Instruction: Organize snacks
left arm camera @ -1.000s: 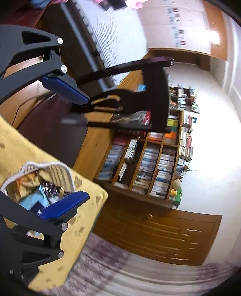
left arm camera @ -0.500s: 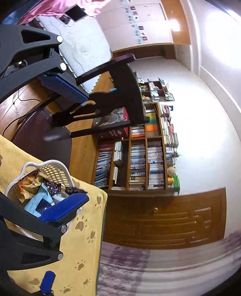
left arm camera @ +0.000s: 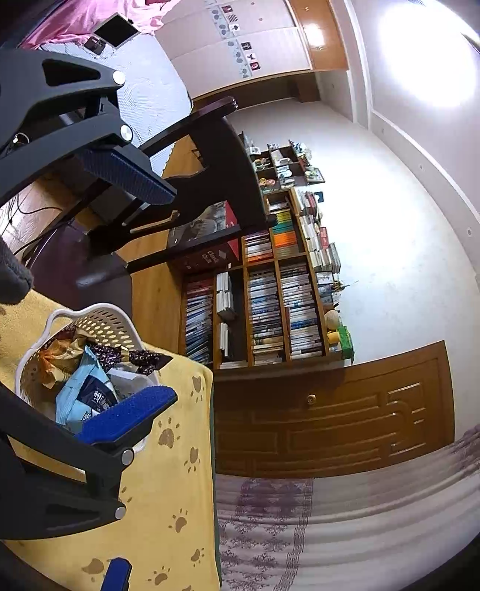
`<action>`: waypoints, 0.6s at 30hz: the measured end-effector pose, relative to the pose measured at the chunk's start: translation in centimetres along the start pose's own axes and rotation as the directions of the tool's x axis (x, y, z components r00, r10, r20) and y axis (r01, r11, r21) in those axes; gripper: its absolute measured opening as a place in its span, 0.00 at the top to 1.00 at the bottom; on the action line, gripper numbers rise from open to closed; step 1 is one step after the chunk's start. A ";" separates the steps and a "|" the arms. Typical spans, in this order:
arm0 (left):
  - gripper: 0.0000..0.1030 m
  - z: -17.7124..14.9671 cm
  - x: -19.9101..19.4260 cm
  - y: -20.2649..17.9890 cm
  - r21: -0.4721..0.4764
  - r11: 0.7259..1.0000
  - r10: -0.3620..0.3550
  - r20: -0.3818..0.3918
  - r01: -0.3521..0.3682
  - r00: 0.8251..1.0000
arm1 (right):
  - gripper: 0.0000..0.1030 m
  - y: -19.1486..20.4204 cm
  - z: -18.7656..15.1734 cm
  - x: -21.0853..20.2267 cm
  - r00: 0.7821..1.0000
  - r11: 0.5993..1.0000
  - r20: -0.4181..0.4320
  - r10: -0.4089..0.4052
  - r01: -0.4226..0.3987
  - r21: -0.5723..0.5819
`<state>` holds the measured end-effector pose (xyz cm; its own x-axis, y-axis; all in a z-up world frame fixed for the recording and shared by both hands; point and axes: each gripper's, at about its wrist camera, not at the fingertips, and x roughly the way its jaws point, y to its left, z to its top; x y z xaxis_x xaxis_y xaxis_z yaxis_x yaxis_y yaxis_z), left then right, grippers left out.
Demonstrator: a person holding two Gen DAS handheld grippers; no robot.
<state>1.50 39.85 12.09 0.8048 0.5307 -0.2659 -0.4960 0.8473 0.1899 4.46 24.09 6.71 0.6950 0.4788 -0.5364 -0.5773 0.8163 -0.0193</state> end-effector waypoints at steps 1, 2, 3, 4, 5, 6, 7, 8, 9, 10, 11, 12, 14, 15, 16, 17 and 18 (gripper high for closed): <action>0.03 0.0 0.0 0.0 0.005 1.000 0.005 0.004 -0.005 1.000 | 0.05 0.1 0.1 -0.1 1.000 1.000 0.000 -0.003 0.003 -0.004; 0.03 0.0 -0.1 -0.1 0.010 1.000 0.007 0.006 -0.007 1.000 | 0.05 0.2 0.1 -0.2 1.000 1.000 -0.001 -0.007 0.007 -0.008; 0.03 0.0 0.0 0.0 0.013 1.000 0.007 0.007 -0.007 1.000 | 0.05 0.3 0.1 -0.2 1.000 1.000 -0.002 -0.013 0.013 -0.012; 0.03 0.0 0.0 -0.1 0.015 1.000 0.008 0.007 -0.008 1.000 | 0.05 0.5 0.1 -0.2 1.000 1.000 -0.002 -0.017 0.017 -0.017; 0.03 0.0 -0.1 -0.1 0.018 1.000 0.009 0.008 -0.009 1.000 | 0.05 0.6 0.1 -0.2 1.000 0.999 -0.004 -0.021 0.021 -0.023; 0.03 0.0 -0.1 -0.1 0.021 1.000 0.010 0.009 -0.010 1.000 | 0.05 0.8 0.0 -0.2 1.000 0.999 -0.008 -0.028 0.027 -0.033; 0.03 0.0 -0.2 -0.2 0.026 1.000 0.011 0.010 -0.011 1.000 | 0.05 0.9 0.0 -0.2 0.999 0.999 -0.011 -0.033 0.033 -0.040; 0.03 0.1 -0.2 -0.2 0.030 0.999 0.013 0.010 -0.013 1.000 | 0.05 1.0 -0.1 -0.3 0.999 0.998 -0.012 -0.041 0.040 -0.046; 0.03 0.0 -0.4 -0.3 0.041 0.999 0.020 0.011 -0.020 1.000 | 0.05 1.1 -0.2 -0.4 0.999 0.998 -0.012 -0.047 0.046 -0.050; 0.03 0.0 -0.5 -0.3 0.056 0.998 0.029 0.010 -0.030 1.000 | 0.05 1.2 -0.2 -0.4 0.999 0.997 -0.011 -0.052 0.052 -0.054; 0.03 -0.1 -0.7 -0.3 0.078 0.996 0.044 0.010 -0.044 0.999 | 0.05 1.3 -0.2 -0.6 0.998 0.996 -0.009 -0.065 0.064 -0.060; 0.03 0.0 -0.9 -0.2 0.088 0.995 0.054 0.015 -0.055 0.998 | 0.05 1.3 -0.2 -0.7 0.997 0.995 -0.006 -0.074 0.073 -0.064; 0.03 -0.2 -1.3 0.3 0.100 0.994 0.051 0.018 -0.053 0.999 | 0.05 1.3 -0.2 -1.1 0.996 0.993 0.006 -0.093 0.094 -0.072; 0.03 -0.3 -1.5 0.6 0.102 0.994 0.043 0.016 -0.044 0.999 | 0.05 1.3 -0.3 -1.4 0.994 0.991 0.016 -0.108 0.109 -0.076; 0.03 -0.3 -1.6 0.9 0.102 0.994 0.039 0.014 -0.040 0.999 | 0.05 1.4 -0.3 -1.5 0.992 0.989 0.024 -0.121 0.122 -0.078; 0.03 -0.3 -1.7 1.2 0.102 0.994 0.037 0.012 -0.038 0.999 | 0.05 1.4 -0.4 -1.7 0.990 0.987 0.032 -0.136 0.138 -0.079; 0.03 -0.4 -1.8 1.5 0.103 0.994 0.034 0.009 -0.034 0.999 | 0.05 1.5 -0.5 -1.8 0.989 0.986 0.035 -0.143 0.145 -0.079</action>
<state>-0.81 40.14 12.48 0.7907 0.5586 -0.2506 -0.4873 0.8220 0.2948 2.17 24.32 7.25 0.7846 0.3685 -0.4986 -0.5027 0.8488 -0.1638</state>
